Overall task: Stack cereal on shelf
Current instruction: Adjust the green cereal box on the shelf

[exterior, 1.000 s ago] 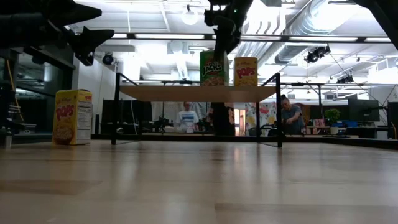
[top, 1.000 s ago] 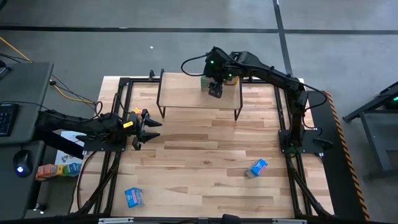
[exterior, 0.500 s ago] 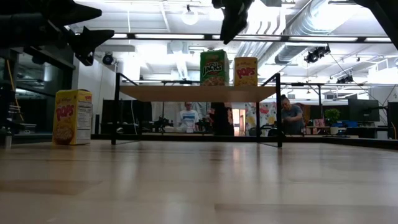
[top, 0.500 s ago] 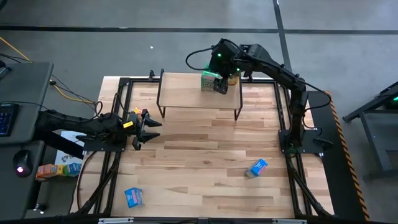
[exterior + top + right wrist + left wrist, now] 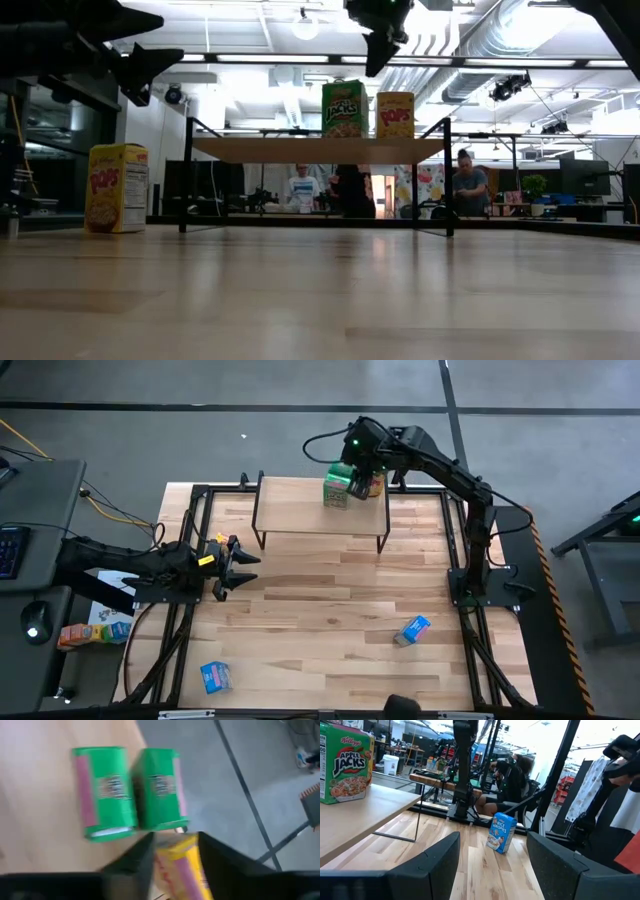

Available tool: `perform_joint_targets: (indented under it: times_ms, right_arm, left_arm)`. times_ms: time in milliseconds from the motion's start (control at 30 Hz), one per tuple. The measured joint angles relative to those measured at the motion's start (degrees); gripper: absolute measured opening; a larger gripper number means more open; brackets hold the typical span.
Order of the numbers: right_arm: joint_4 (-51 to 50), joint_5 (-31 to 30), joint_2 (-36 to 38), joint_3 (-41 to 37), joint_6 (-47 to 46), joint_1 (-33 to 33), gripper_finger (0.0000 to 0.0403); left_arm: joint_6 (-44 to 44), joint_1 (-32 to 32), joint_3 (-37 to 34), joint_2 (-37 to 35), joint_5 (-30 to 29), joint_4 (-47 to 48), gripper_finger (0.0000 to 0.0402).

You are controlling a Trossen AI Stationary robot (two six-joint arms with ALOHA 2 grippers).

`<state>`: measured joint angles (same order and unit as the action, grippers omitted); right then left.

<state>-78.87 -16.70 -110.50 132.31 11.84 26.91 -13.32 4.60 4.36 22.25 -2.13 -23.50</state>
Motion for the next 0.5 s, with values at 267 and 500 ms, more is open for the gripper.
perform_joint_targets:
  times_ms: [267,500]
  right_arm:
    - [9.09,0.67,-1.31,0.0,-2.93,4.62,0.0016]
    - [17.32,7.43,-3.46,-0.01,-15.2,10.87,0.0001]
  left_arm:
    - [0.0,-0.01,0.0,0.01,-0.03,0.21,0.0222]
    - [0.01,-0.01,0.0,0.01,-1.4,0.13,0.0222]
